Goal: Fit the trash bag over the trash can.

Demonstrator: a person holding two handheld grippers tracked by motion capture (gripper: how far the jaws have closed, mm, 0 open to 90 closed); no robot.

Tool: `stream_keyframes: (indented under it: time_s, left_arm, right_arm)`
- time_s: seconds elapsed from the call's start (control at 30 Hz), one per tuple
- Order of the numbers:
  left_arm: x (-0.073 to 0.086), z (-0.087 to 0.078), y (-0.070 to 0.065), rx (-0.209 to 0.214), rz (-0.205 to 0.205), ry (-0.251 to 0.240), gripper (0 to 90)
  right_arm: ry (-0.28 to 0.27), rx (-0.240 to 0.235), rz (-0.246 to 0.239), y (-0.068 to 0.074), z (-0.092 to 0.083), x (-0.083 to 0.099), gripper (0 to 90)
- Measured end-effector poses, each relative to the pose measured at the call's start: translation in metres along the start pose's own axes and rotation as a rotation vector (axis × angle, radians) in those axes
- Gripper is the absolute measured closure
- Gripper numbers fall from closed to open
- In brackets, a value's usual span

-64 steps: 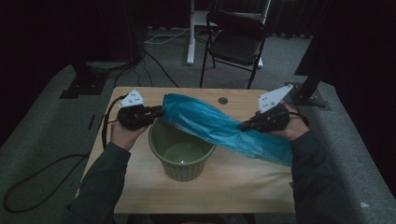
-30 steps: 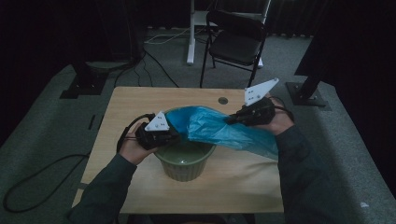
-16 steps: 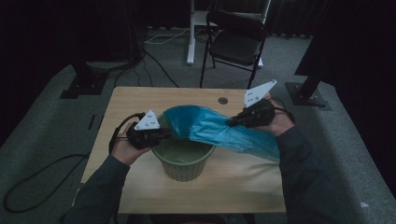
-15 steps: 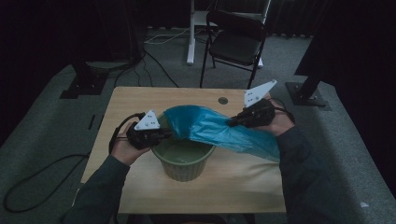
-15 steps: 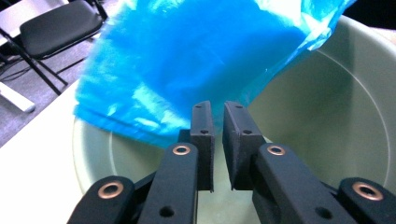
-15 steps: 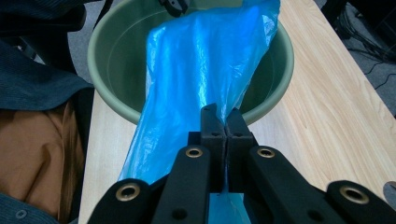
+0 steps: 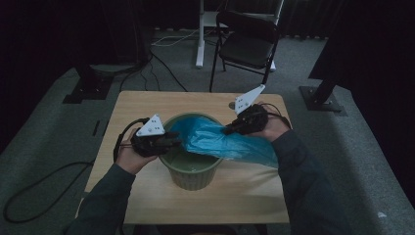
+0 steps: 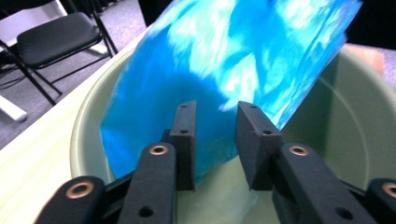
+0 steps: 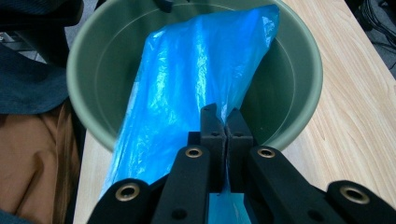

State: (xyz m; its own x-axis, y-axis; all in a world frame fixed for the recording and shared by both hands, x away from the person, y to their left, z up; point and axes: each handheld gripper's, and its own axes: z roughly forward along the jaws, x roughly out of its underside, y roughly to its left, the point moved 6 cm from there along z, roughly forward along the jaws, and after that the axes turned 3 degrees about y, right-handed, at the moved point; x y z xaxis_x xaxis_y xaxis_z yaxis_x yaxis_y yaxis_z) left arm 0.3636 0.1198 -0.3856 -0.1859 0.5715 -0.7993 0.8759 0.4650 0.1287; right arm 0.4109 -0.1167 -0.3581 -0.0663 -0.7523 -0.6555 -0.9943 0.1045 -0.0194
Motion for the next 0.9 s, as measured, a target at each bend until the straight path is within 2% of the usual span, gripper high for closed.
stream_keyframes:
  time_s: [0.2, 0.4, 0.43, 0.5, 0.53, 0.57, 0.63, 0.77, 0.9]
  left_arm:
    - [-0.010, 0.003, 0.000, 0.003, -0.010, -0.027, 60.7]
    - [-0.019, 0.012, 0.002, -0.015, -0.003, -0.020, 58.2]
    - [-0.022, 0.018, 0.003, 0.005, -0.013, -0.023, 58.8]
    - [-0.022, 0.021, 0.003, 0.004, -0.017, -0.015, 61.2]
    - [-0.020, 0.027, 0.005, -0.007, -0.017, 0.007, 66.3]
    - [-0.020, 0.029, 0.005, -0.012, -0.017, 0.008, 78.4]
    - [-0.021, 0.030, 0.005, -0.018, -0.016, 0.004, 88.2]
    - [-0.020, 0.030, 0.007, -0.036, -0.020, 0.014, 89.6]
    - [-0.014, 0.029, 0.009, -0.053, -0.026, 0.032, 89.5]
  right_arm:
    - [-0.012, -0.011, 0.008, -0.003, 0.011, -0.005, 89.3]
    - [-0.007, -0.040, -0.029, 0.002, 0.019, -0.017, 89.2]
    - [-0.008, -0.043, -0.039, 0.003, 0.020, -0.019, 89.2]
    - [-0.012, -0.046, -0.042, 0.004, 0.021, -0.021, 89.2]
    - [-0.016, -0.048, -0.046, 0.005, 0.021, -0.022, 89.1]
    - [-0.014, -0.049, -0.049, 0.006, 0.022, -0.024, 88.6]
    - [-0.010, -0.047, -0.049, 0.007, 0.021, -0.023, 86.1]
    - [-0.031, -0.019, -0.031, 0.005, 0.015, -0.019, 71.1]
    - [-0.036, 0.021, -0.006, 0.005, 0.003, -0.014, 62.4]
